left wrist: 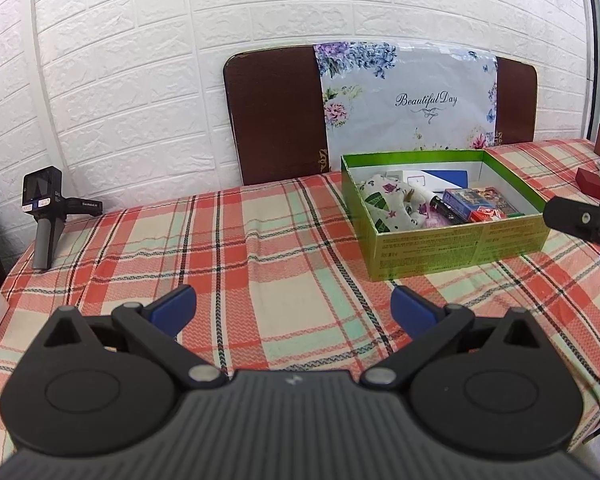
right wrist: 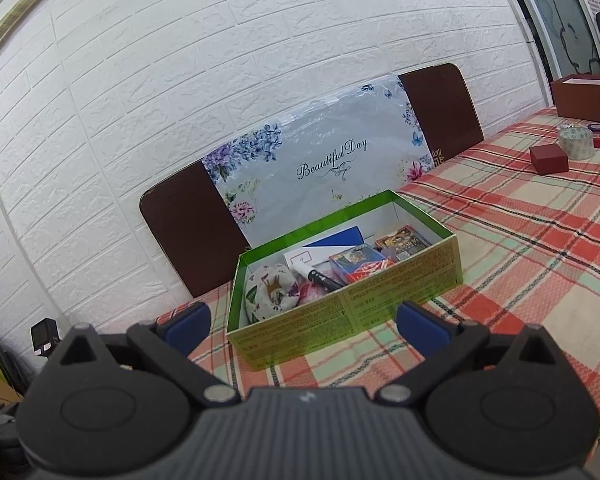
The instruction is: Organize objects
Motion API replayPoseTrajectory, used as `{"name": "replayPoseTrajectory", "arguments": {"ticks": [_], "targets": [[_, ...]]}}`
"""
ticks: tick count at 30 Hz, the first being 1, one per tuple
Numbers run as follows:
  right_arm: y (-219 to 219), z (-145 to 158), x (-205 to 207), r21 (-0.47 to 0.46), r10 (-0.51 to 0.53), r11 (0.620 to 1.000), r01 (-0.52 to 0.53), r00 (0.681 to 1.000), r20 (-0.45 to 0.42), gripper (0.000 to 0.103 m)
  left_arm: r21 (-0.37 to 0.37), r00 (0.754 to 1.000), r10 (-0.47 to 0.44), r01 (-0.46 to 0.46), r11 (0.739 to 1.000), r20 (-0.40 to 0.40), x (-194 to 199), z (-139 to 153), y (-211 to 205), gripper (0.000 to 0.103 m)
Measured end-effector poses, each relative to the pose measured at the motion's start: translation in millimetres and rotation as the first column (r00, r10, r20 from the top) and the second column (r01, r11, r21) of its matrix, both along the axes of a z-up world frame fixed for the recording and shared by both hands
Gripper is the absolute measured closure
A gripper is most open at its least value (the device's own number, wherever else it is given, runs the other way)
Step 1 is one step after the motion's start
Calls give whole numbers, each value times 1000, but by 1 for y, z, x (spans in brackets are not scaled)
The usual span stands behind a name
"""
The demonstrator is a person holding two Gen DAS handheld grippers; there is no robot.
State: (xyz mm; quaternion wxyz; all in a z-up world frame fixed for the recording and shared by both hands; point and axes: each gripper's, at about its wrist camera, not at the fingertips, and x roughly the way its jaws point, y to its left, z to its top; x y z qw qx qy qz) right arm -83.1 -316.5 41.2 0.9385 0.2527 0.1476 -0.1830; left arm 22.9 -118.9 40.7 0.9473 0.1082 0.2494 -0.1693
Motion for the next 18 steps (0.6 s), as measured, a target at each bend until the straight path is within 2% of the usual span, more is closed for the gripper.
{"name": "replayPoseTrajectory", "arguments": {"ticks": [7, 13, 18], "targets": [[-2, -1, 1, 8, 0, 1000, 0, 1000, 1, 0, 36, 1000, 17, -18, 999, 9, 0, -2, -3, 0], [0, -1, 2, -15, 4, 1000, -3, 1000, 5, 0, 106, 999, 30, -34, 994, 43, -3, -3, -9, 0], [3, 4, 4, -48, 22, 999, -21, 1000, 16, 0, 110, 999, 39, -41, 993, 15, 1, -2, -7, 0]]}}
